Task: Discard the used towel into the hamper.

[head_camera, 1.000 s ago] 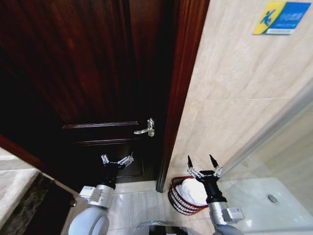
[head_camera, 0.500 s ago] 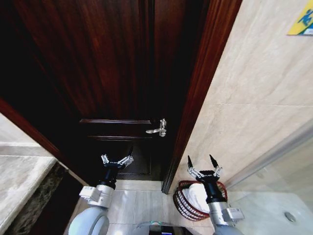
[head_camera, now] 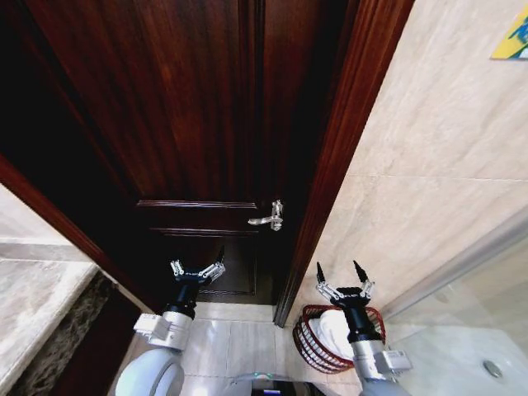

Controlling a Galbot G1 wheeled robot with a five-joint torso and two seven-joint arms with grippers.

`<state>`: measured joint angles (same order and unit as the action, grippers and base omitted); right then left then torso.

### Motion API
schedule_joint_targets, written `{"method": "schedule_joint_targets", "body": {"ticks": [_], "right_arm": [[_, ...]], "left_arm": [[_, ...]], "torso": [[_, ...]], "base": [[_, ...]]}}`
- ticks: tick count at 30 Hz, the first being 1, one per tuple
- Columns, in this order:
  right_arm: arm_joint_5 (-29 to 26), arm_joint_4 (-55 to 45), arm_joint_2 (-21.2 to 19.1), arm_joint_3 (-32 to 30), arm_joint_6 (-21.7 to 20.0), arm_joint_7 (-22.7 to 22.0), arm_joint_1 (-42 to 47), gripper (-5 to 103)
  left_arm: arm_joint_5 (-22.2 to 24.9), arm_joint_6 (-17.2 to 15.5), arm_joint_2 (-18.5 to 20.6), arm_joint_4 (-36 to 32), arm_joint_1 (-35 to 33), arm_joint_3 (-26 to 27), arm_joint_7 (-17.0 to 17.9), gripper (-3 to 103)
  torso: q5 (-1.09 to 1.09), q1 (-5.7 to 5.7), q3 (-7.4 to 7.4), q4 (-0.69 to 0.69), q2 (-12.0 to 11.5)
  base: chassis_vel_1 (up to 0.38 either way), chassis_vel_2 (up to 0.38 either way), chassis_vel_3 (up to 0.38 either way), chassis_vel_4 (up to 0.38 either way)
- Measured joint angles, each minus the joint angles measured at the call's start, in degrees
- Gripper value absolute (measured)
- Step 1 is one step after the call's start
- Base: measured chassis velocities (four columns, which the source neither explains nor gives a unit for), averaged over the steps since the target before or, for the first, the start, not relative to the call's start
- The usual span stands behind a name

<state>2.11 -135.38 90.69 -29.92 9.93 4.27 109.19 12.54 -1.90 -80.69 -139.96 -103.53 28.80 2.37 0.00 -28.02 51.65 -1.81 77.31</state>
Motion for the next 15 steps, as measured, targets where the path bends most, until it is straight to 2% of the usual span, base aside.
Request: {"method": "schedule_joint_targets", "body": {"ticks": [15], "right_arm": [[0.0, 0.0, 0.0, 0.0, 0.0, 0.0, 0.0, 100]], "left_arm": [[0.0, 0.0, 0.0, 0.0, 0.0, 0.0, 0.0, 100]], "torso": [[0.0, 0.0, 0.0, 0.01, 0.0]], "base": [[0.005, 0.005, 0.006, 0.008]]}}
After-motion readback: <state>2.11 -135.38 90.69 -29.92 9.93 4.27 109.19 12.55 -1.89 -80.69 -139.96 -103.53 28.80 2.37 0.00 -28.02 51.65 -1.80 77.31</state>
